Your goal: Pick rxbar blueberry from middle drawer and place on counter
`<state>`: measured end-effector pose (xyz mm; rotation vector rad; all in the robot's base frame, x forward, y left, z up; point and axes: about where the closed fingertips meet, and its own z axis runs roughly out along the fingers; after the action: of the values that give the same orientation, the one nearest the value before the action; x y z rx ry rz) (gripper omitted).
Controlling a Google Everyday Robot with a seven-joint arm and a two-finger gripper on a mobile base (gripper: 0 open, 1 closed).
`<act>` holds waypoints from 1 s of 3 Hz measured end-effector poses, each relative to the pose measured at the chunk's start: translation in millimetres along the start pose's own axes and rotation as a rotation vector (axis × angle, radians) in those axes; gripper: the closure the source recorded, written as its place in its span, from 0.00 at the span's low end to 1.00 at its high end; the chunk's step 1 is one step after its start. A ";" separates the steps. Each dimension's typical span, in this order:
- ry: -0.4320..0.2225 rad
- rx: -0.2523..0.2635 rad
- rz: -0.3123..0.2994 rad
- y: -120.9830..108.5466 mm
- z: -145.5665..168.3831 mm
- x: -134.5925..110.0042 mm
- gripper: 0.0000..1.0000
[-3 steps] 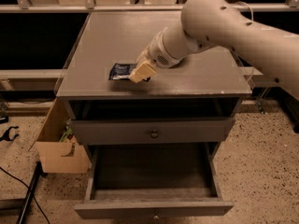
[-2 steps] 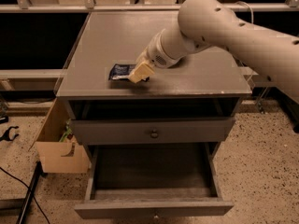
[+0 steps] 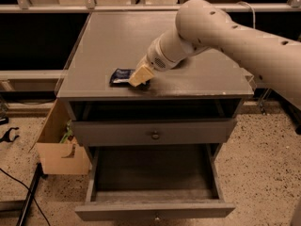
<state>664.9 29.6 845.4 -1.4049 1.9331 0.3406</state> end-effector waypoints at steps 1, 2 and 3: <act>0.004 -0.011 0.016 1.1 3.5 3.2 1.00; 0.001 -0.023 0.038 3.1 8.1 8.0 1.00; 0.001 -0.023 0.038 3.1 8.1 8.0 0.73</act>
Offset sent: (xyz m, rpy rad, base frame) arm -0.0008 -0.0037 -0.0188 0.0347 0.0619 -0.0277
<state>664.0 29.8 833.6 -1.3849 1.9646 0.3804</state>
